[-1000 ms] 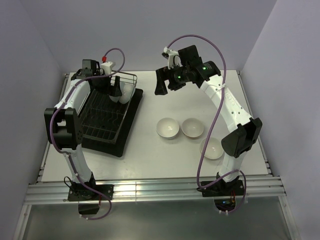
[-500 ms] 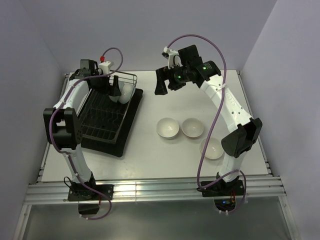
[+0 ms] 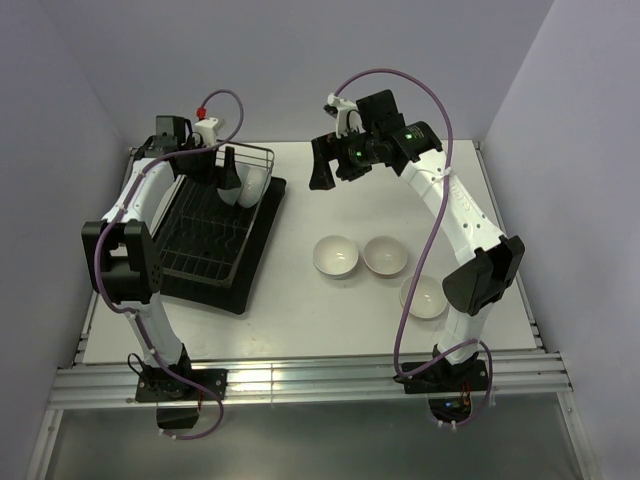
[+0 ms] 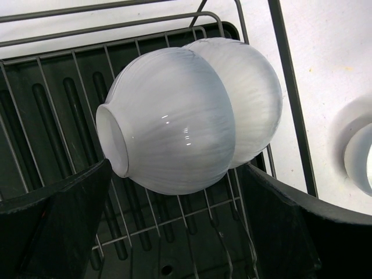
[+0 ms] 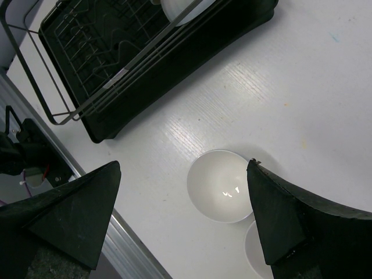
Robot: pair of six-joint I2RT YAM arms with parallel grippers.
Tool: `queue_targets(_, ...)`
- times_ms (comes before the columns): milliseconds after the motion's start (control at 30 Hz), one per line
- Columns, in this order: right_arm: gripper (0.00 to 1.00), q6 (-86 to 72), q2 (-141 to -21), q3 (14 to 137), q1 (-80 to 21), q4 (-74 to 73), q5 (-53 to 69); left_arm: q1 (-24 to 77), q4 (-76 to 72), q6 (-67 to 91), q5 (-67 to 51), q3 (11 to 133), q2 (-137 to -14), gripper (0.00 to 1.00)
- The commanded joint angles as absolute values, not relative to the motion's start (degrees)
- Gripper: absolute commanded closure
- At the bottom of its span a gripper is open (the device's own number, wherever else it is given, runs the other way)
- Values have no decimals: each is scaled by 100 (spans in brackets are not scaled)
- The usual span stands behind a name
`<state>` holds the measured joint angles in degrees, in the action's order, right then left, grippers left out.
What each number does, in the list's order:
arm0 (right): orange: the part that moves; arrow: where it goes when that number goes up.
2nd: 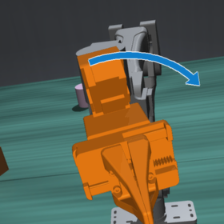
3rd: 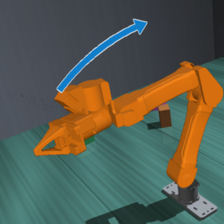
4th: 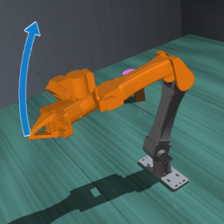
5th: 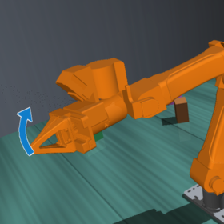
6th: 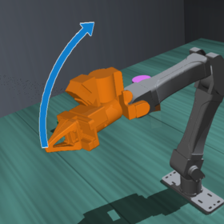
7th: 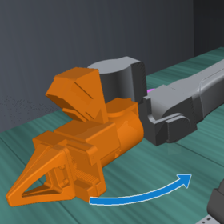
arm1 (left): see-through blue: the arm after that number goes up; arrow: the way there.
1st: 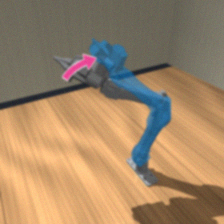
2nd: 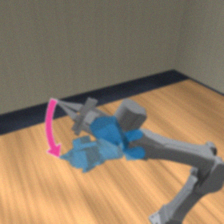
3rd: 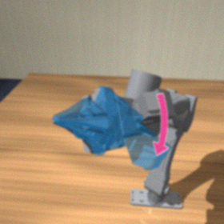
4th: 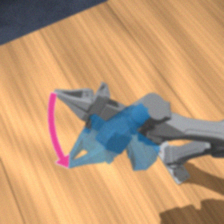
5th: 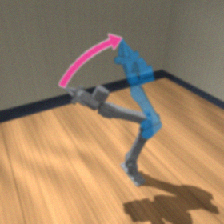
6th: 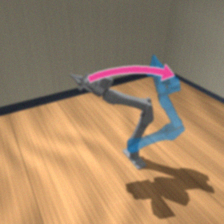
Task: Load the bowls into the dish rack
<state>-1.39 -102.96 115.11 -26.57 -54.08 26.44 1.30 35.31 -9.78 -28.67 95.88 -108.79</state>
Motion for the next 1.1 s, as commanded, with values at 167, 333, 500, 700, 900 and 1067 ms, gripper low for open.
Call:
queue_targets(167, 4, -62, -9976, 11566, -2619, -5352, 2672, 97, 3428, -967, -2909, 9703, -10573, 1)
queue_targets(333, 4, -62, -9958, 11531, -2619, -5352, 2654, 88, 3480, -1019, -3032, 9703, -10538, 0)
queue_targets(500, 4, 167, -9905, 11417, -2610, -5370, 2637, 44, 3524, -1046, -3400, 9738, -10240, 0)
queue_targets(700, 6, 579, -9940, 11277, -2575, -5642, 2462, 18, 3822, -1072, -3621, 10063, -9739, 0)
queue_targets(900, 17, 1598, -10353, 10943, -2584, -6389, 1988, -281, 4218, -1520, -4411, 9836, -9194, 0)
queue_targets(1067, 20, 1802, -10599, 10354, -2584, -6171, 1530, -290, 4254, -1644, -5079, 9124, -8719, 0)
